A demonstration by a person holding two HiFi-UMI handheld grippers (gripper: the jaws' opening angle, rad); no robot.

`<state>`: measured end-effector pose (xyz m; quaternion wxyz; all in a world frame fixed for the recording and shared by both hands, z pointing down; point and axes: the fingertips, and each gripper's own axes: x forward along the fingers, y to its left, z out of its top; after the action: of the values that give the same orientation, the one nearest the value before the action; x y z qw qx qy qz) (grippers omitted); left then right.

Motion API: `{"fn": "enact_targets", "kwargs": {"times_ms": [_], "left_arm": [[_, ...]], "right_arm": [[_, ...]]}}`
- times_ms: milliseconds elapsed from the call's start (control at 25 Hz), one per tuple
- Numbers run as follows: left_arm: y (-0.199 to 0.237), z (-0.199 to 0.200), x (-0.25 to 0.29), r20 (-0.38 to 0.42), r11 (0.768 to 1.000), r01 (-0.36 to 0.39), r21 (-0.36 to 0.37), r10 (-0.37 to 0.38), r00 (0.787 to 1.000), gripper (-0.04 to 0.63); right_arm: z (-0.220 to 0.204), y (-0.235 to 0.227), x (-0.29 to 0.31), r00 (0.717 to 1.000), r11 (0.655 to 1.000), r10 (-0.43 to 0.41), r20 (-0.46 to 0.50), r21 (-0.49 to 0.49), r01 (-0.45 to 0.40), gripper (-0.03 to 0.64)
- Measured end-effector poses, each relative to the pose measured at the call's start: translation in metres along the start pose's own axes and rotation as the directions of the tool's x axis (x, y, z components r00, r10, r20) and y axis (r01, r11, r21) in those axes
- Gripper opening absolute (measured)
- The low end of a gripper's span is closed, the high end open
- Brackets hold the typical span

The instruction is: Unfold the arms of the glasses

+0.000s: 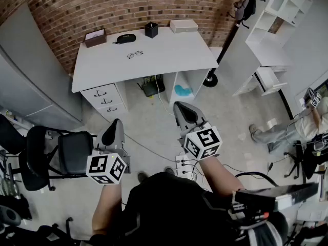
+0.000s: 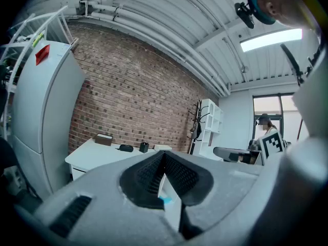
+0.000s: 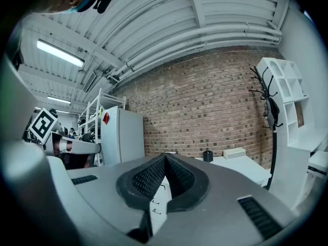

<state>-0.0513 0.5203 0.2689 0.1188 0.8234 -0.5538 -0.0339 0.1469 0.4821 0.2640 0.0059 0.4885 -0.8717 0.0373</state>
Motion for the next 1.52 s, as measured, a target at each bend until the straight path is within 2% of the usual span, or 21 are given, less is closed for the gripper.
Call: {"fn": "enact_targets", "kwargs": {"times_ms": [320, 560, 760, 1000, 1200, 1520], "left_arm": [[0.001, -0.004, 0.004, -0.002, 1.000, 0.019, -0.006, -0.019, 1.000, 0.007], [-0.002, -0.003, 0.001, 0.002, 1.000, 0.011, -0.001, -0.011, 1.000, 0.007], [0.005, -0.003, -0.001, 0.000, 1.000, 0.015, 0.002, -0.015, 1.000, 0.008], [0.021, -0.006, -0.007, -0.002, 1.000, 0.020, -0.013, -0.020, 1.000, 0.008], [0.034, -0.001, -0.005, 0.004, 0.999, 0.047, -0.007, -0.047, 0.999, 0.008], [0.068, -0.005, -0.003, -0.003, 0.996, 0.088, -0.016, -0.088, 0.996, 0.008]], "right_arm": [[-0.002, 0.007, 0.009, 1.000, 1.000, 0.010, -0.010, -0.003, -0.010, 0.006], [0.003, 0.006, 0.007, 0.999, 0.997, 0.036, 0.014, 0.065, -0.037, 0.006], [0.002, 0.012, 0.011, 0.998, 0.997, 0.051, 0.025, 0.063, -0.053, 0.006], [-0.008, 0.025, 0.017, 0.998, 0.993, 0.052, 0.021, 0.104, -0.054, 0.006], [-0.005, 0.039, 0.030, 0.999, 0.998, 0.053, -0.005, 0.036, -0.052, 0.006], [-0.009, 0.060, 0.044, 1.000, 1.000, 0.019, -0.013, -0.005, -0.019, 0.006]]}}
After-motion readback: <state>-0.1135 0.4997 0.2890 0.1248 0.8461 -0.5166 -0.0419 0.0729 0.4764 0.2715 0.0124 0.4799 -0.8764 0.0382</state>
